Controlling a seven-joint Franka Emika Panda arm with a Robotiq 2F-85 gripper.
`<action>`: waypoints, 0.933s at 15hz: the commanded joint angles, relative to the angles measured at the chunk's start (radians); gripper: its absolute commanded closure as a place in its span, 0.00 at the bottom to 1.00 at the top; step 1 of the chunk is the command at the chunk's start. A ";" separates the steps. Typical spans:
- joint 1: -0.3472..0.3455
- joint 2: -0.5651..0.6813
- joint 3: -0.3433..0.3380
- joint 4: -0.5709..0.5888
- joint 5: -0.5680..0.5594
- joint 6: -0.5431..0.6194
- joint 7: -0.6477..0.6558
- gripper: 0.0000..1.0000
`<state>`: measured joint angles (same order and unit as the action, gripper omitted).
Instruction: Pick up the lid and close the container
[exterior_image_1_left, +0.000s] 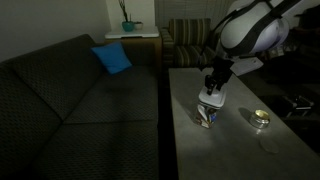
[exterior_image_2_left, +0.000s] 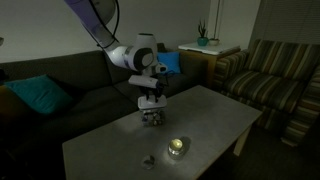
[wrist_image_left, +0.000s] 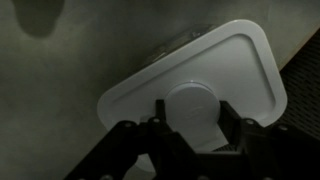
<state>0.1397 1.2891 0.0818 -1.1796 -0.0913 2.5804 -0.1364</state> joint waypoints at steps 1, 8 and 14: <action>0.029 -0.011 -0.028 -0.005 -0.020 -0.073 0.009 0.71; 0.045 0.007 -0.024 0.022 -0.030 -0.119 0.001 0.21; 0.044 -0.036 -0.035 -0.041 -0.031 -0.083 0.006 0.00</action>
<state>0.1787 1.2909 0.0625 -1.1680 -0.1105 2.4929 -0.1372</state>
